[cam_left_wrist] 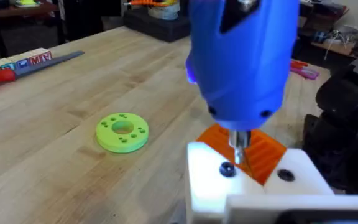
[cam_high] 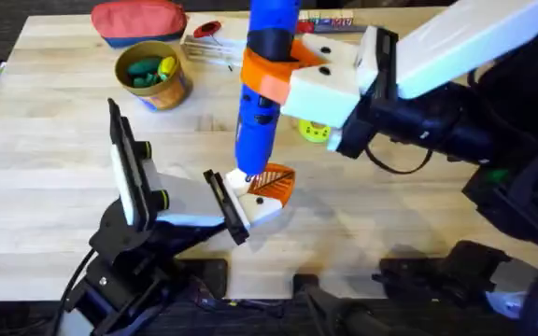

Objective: Pick up the gripper from the table and insert it into the empty holder that is missing its gripper. Then pick up a screw, insert it into the mounting hole, and use the screwdriver to tighten it. Finally, clean up the table by picking up the vegetable and placing it into the bucket.

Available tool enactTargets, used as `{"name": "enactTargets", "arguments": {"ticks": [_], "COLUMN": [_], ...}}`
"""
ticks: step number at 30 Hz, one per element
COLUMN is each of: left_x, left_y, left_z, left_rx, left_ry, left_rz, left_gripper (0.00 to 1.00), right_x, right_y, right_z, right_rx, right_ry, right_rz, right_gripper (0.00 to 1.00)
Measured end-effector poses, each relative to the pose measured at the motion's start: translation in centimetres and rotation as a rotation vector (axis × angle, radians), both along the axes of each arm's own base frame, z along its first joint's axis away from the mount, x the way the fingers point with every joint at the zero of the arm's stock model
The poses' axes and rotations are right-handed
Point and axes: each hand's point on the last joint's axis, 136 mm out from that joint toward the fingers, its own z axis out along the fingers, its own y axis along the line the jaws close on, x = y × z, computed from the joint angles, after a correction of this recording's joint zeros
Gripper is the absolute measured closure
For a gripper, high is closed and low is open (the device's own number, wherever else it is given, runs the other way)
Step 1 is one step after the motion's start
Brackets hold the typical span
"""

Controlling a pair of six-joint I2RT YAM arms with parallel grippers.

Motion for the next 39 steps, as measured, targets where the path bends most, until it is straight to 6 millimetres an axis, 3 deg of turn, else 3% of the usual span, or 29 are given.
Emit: {"name": "enactTargets", "arguments": {"ticks": [34, 39], "left_x": [0.0, 0.0], "left_y": [0.0, 0.0], "left_z": [0.0, 0.0], "left_rx": [0.000, 0.000], "left_ry": [0.001, 0.000], "left_rz": [0.000, 0.000], "left_gripper": [0.985, 0.985], "right_x": [0.7, 0.6], "right_y": [0.5, 0.5], "right_z": [-1.1, -0.5], "right_rx": [-0.021, -0.003], "right_ry": [0.023, 0.002], "right_rz": [-0.005, -0.002], "right_gripper": [0.994, 0.994]}}
